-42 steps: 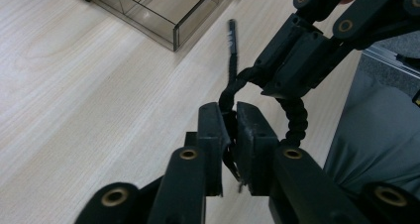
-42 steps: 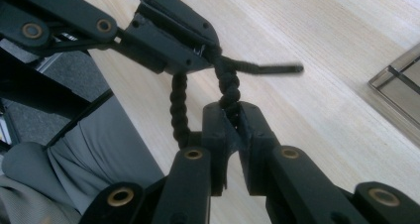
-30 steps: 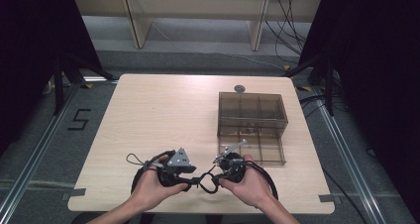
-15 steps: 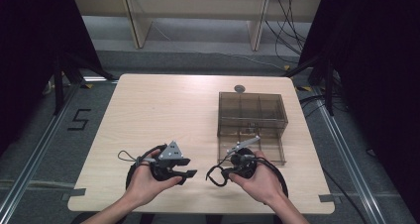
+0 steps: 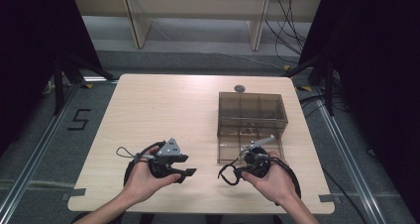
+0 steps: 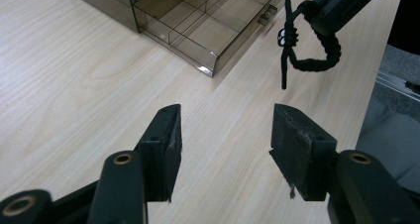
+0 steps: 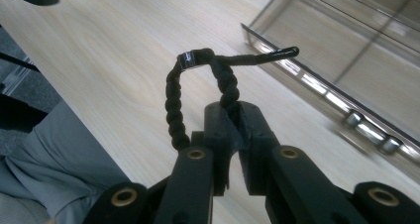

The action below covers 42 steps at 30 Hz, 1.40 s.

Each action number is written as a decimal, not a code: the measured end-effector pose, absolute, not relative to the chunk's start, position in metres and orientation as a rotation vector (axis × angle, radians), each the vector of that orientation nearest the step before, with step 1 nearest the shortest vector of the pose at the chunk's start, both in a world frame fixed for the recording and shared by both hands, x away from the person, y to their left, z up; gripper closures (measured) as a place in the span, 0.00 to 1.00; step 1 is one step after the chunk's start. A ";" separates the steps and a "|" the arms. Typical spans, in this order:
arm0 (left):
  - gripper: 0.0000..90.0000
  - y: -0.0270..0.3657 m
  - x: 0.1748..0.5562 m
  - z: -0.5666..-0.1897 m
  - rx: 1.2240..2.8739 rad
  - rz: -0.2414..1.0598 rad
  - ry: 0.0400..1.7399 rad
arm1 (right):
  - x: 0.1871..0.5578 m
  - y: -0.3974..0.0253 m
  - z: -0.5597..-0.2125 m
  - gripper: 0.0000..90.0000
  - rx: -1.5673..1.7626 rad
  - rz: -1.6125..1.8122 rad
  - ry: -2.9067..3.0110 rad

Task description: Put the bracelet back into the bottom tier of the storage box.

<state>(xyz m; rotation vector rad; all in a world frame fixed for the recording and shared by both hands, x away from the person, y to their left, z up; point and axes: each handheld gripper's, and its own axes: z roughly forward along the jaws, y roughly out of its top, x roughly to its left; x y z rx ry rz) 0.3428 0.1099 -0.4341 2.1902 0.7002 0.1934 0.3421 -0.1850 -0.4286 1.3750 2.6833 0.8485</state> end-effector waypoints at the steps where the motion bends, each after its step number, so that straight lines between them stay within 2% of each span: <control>1: 0.49 0.110 0.343 -0.433 2.195 0.197 0.703 | 0.340 -0.186 -0.427 0.93 1.428 0.844 2.685; 5: 0.47 0.118 0.341 -0.435 2.212 0.215 0.697 | 0.340 -0.199 -0.428 0.93 1.386 0.855 2.670; 13: 0.44 0.147 0.329 -0.456 2.182 0.208 0.799 | 0.341 -0.219 -0.430 0.93 1.441 0.873 2.642; 19: 0.42 0.148 0.327 -0.469 2.180 0.181 0.819 | 0.343 -0.225 -0.429 0.93 1.483 0.820 2.578; 32: 0.39 0.154 0.335 -0.474 2.185 0.278 0.836 | 0.344 -0.241 -0.430 0.93 1.580 0.838 2.547; 42: 0.39 0.152 0.335 -0.475 2.172 0.271 0.851 | 0.350 -0.255 -0.430 0.93 1.552 0.841 2.522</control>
